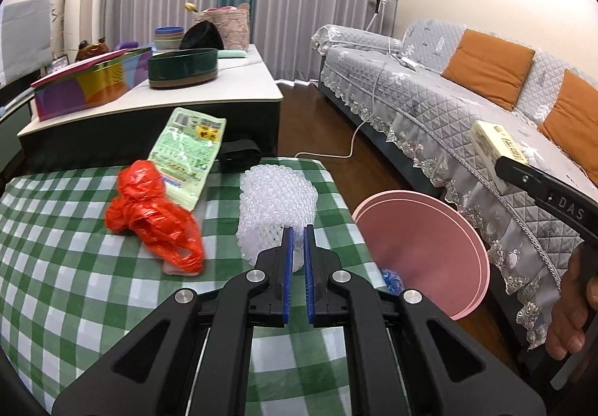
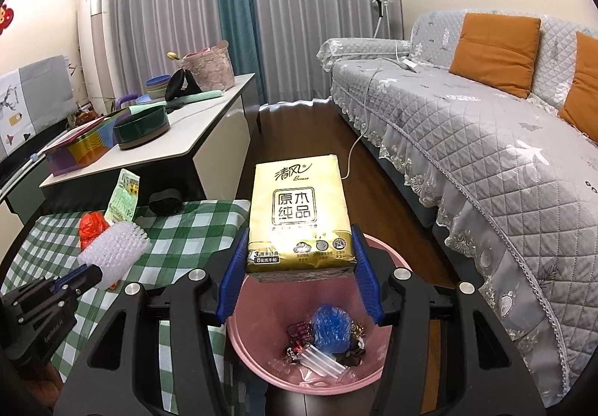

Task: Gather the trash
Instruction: 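Carry the sponge with the left tool while the right tool carries the tissue packet over the pink bin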

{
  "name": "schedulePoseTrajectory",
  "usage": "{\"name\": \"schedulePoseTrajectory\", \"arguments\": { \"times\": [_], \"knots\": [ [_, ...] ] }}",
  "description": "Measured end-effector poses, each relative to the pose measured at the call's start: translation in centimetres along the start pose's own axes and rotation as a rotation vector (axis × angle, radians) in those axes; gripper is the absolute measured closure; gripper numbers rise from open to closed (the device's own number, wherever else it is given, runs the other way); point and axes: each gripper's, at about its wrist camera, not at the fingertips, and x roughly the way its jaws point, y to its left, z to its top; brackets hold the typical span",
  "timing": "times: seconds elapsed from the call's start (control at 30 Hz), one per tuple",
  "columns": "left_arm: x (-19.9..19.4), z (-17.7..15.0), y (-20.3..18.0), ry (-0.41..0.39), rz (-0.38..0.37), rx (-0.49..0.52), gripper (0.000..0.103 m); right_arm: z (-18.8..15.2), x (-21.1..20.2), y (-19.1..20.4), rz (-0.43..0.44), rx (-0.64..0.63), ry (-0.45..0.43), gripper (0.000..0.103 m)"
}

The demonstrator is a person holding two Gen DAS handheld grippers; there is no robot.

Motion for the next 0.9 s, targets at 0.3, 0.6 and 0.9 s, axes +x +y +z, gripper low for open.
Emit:
{"name": "schedulePoseTrajectory", "arguments": {
  "times": [0.3,0.6,0.9],
  "knots": [
    [1.6,0.9,-2.4,0.012,-0.027,0.032,0.098,0.6,0.9,-1.1,-0.015,0.029,-0.009,0.050],
    [3.3,1.6,-4.6,0.018,-0.059,0.056,0.098,0.7,1.8,-2.3,-0.031,0.061,0.003,0.050],
    [4.8,1.7,-6.9,0.028,-0.086,0.094,0.098,0.6,2.7,-3.9,-0.051,0.105,0.020,0.050]
  ]
}}
